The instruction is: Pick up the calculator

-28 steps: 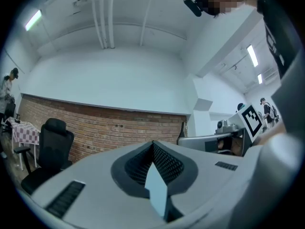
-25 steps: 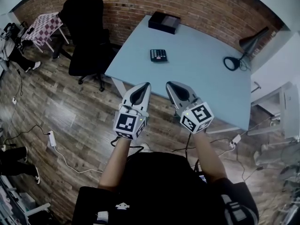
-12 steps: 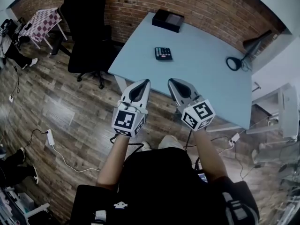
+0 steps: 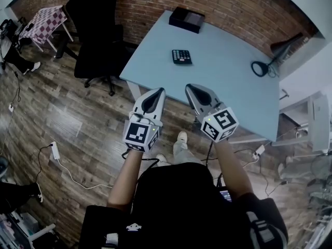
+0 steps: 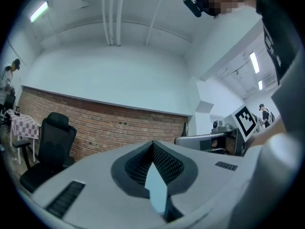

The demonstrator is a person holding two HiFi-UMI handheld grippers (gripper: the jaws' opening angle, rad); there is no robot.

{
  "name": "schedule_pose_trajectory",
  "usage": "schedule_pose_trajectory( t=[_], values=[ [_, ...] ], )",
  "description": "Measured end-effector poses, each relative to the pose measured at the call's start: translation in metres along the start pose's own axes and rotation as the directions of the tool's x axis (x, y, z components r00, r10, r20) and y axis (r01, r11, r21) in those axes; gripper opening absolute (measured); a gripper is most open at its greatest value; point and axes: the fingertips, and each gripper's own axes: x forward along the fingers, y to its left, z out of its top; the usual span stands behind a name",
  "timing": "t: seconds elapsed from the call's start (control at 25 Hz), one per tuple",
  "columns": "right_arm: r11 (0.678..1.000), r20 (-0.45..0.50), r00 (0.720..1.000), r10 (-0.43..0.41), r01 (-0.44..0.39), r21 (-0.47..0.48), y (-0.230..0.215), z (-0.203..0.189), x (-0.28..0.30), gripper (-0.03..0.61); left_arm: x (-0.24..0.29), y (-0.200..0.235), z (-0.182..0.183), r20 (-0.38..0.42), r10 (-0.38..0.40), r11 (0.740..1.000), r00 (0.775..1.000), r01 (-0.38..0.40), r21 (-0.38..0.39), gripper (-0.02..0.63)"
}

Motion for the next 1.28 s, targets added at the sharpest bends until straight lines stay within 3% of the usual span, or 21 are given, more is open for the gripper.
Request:
schedule_pose_trajectory(
  t=[0.36,0.68,0.92,1.28],
  values=[
    [1.0,-0.004,1.0,0.003,-0.003,0.002,-0.018,-0.005,0.003,0.005,0.016,0.001,-0.01,-0.015,0.011,1.0,1.0,-0.011,0.006,0.009],
    [1.0,0.016,1.0,0.009,-0.009,0.002,-0.04,-0.001,0.013,0.005,0.034,0.02,-0.009,0.016,0.068,0.992,0.998,-0.066,-0.104,0.009],
    [1.0,0.021,1.0,0.023,-0.023,0.011,-0.061,0.003,0.025,0.005,0.051,0.033,-0.005,0.041,0.111,0.991,0.993,-0.108,-0.076,0.009],
    [0.998,0.008,0.999,0.052,-0.052,0.022,-0.094,-0.004,0.048,0.005,0.087,0.045,-0.02,0.0,0.136,0.988,0.991,-0.136,-0.069,0.009]
  ],
)
